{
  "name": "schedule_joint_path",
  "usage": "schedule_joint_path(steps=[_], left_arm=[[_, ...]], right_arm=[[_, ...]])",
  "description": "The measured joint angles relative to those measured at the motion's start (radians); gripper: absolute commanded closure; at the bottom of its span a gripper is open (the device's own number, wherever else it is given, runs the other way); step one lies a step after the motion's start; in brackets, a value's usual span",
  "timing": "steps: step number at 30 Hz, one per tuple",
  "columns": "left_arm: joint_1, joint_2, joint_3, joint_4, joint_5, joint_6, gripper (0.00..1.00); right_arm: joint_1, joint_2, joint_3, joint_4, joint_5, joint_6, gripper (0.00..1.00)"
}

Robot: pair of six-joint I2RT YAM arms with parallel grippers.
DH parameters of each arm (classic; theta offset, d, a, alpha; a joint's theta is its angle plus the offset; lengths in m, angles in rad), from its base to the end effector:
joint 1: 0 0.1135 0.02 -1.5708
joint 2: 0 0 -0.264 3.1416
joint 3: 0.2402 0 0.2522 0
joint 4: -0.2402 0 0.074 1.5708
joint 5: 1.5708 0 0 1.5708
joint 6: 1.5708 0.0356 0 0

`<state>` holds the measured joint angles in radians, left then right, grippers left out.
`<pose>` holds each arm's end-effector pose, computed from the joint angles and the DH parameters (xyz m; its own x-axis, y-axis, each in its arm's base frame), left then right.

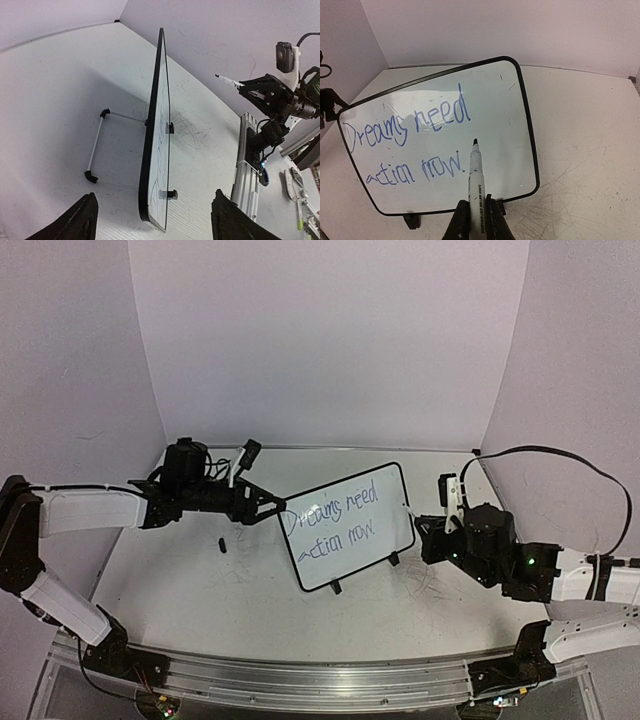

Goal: Write a sentence on the whiteboard
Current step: Pick up the pen cap from the center of the board.

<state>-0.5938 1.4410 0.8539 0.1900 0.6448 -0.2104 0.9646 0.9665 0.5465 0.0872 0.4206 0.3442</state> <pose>0.2512 -0.1954 0.2499 -0.5028 0.1380 -0.8533 0.8196 0.3897 -0.4199 0.1366 0.1715 0.2509 -0.3542 0.0298 -0.9347 -0.4364 0.8787 0.1934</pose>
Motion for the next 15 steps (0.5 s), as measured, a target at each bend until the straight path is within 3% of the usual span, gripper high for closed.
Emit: schedule_joint_path(steps=[5, 10, 15], left_arm=[[0.002, -0.207, 0.007, -0.162, -0.101, 0.005, 0.17], [0.001, -0.420, -0.026, -0.326, -0.296, -0.096, 0.16], [0.004, -0.427, -0.010, -0.520, -0.583, -0.267, 0.16]], right_arm=[[0.000, -0.017, 0.001, -0.014, 0.013, -0.034, 1.00], [0.000, -0.047, 0.012, -0.014, 0.031, -0.078, 1.00], [0.000, -0.047, 0.029, -0.013, 0.035, -0.122, 1.00]])
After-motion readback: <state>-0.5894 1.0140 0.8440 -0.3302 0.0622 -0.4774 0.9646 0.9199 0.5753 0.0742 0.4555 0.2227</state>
